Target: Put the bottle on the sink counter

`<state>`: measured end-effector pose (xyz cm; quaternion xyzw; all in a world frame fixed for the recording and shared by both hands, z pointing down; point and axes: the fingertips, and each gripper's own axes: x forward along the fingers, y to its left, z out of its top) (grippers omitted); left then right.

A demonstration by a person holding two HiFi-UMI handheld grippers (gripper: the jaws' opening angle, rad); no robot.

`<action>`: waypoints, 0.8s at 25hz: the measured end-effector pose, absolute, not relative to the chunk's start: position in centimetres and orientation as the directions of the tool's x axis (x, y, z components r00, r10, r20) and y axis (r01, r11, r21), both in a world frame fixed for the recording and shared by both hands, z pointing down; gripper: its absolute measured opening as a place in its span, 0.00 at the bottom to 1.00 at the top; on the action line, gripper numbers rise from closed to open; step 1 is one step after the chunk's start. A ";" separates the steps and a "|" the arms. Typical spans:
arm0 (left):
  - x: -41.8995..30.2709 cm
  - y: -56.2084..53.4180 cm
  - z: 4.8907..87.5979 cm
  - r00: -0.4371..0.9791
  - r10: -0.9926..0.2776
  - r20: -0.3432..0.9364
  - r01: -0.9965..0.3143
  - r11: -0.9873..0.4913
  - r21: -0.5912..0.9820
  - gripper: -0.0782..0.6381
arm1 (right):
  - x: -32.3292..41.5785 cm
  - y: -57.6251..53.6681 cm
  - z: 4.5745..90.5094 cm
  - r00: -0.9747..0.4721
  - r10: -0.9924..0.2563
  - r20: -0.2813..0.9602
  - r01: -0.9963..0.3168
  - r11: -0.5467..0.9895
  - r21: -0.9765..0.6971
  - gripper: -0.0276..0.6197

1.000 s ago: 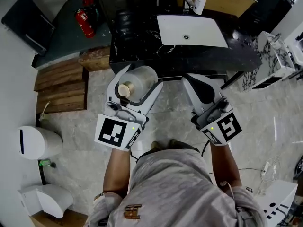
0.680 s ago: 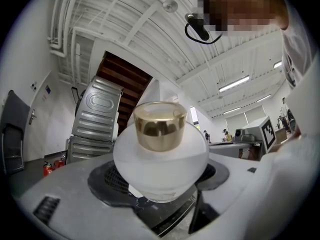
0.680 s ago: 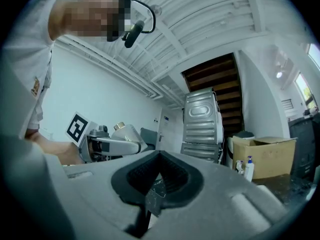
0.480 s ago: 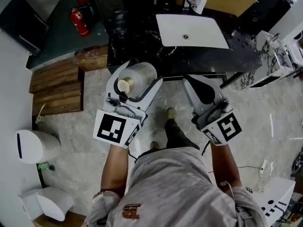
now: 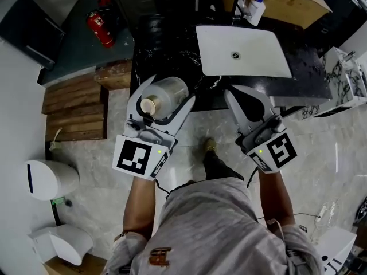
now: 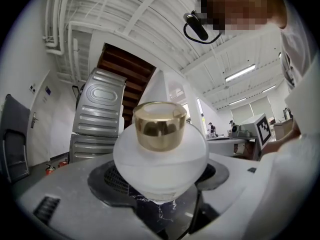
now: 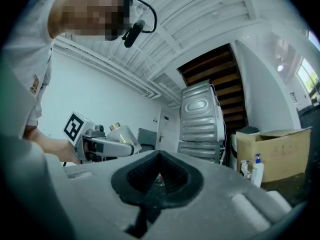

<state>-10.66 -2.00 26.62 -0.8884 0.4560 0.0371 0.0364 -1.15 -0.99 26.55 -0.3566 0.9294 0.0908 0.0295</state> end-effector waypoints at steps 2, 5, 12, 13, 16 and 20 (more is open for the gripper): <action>-10.4 -4.4 27.1 0.569 -0.818 -0.082 -0.822 -0.569 -0.032 0.57 | -0.6 -3.6 26.8 -0.750 -0.652 -0.116 -0.662 0.736 0.144 0.04; -9.7 -8.2 27.8 0.550 -0.833 -0.054 -0.835 -0.549 -0.032 0.57 | 0.2 -7.5 27.0 -0.762 -0.638 -0.109 -0.647 0.749 0.139 0.04; -8.0 -16.7 29.4 0.507 -0.862 0.007 -0.861 -0.507 -0.044 0.57 | 2.1 -16.1 28.5 -0.789 -0.610 -0.075 -0.614 0.774 0.154 0.04; -7.7 -17.7 29.8 0.501 -0.865 0.021 -0.864 -0.502 -0.047 0.57 | 2.4 -17.2 28.8 -0.793 -0.605 -0.073 -0.609 0.780 0.147 0.04; -7.1 -20.6 31.4 0.487 -0.871 0.063 -0.869 -0.490 -0.065 0.57 | 3.1 -19.8 29.5 -0.807 -0.586 -0.069 -0.590 0.797 0.127 0.04; -6.8 -23.9 33.3 0.466 -0.876 0.126 -0.876 -0.477 -0.071 0.57 | 3.6 -22.5 30.6 -0.817 -0.573 -0.057 -0.576 0.811 0.101 0.04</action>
